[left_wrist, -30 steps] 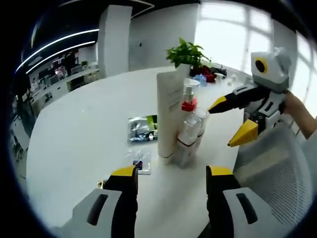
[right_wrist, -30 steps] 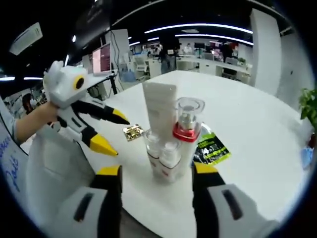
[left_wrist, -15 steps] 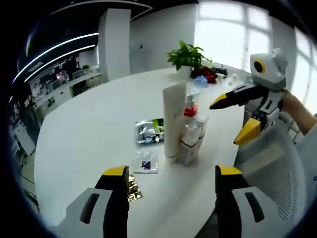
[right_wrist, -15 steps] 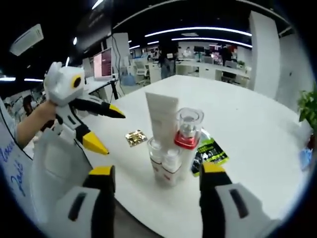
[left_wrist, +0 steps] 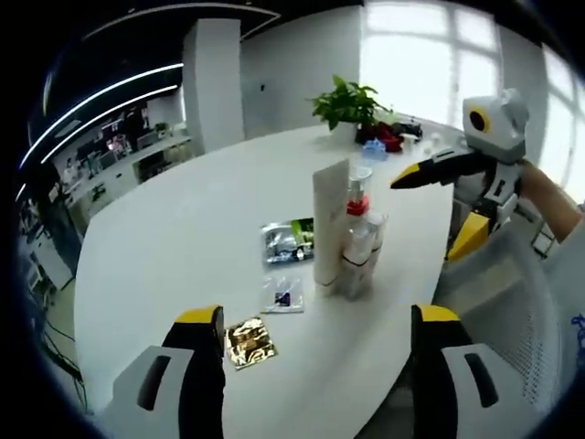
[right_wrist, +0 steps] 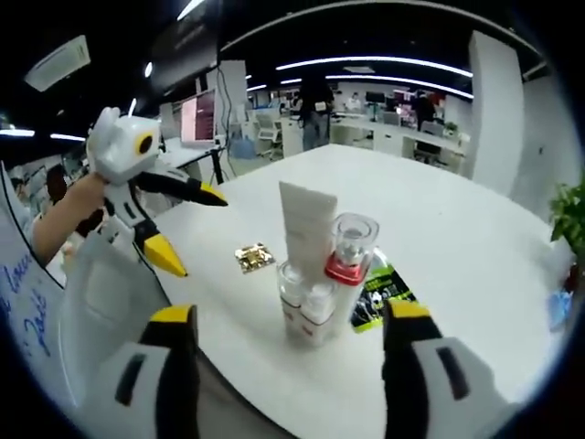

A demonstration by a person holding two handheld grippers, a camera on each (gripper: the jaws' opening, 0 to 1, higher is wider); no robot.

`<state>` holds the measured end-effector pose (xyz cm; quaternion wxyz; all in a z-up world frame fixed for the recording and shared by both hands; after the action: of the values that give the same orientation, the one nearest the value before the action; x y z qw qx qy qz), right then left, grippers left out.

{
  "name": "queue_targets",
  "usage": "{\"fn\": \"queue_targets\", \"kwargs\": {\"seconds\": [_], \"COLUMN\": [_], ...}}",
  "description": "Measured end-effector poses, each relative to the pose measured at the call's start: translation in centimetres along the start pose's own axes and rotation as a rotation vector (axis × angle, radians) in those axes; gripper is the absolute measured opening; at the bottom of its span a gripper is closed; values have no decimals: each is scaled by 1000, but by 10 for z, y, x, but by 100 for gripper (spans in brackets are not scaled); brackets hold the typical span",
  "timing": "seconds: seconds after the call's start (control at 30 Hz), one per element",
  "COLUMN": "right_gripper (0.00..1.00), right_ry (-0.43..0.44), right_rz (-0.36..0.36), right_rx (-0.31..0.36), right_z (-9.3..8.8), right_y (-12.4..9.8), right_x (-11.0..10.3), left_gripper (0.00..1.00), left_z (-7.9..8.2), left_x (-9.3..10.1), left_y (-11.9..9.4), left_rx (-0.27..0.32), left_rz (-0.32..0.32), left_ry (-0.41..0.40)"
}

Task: Arrange the skincare products in the storage area until every visible bottle or jar stands upright without overlapping.

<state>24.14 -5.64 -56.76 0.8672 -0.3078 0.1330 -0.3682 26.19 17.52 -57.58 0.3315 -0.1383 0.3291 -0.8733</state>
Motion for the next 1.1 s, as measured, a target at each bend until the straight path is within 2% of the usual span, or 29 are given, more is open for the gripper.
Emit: {"fn": "queue_targets", "kwargs": {"seconds": [0.33, 0.67, 1.1], "right_gripper": [94, 97, 100], "right_ry": [-27, -47, -52], "right_rz": [-15, -18, -4], "right_rx": [7, 8, -3], "right_z": [3, 4, 3], "right_y": [-3, -4, -1], "right_x": [1, 1, 2], "left_gripper": [90, 96, 97], "left_z": [-1, 0, -3], "left_x": [-3, -5, -9], "left_y": [-7, -10, -8], "left_rx": [-2, -3, -20], "left_rz": [20, 25, 11], "left_ry": [10, 22, 34]}}
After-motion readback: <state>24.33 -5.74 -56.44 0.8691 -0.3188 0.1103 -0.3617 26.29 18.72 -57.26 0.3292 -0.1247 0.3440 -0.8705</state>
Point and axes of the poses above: the point that each gripper's makers call its tool centre point, and the gripper's own axes: y roughly forward along the fingers, x roughly to its right, z roughly out of its top, the point moved 8 cm from there along -y, roughly backward along the fingers, and after that the axes turned 7 degrees about -x, right-handed, at the moved point
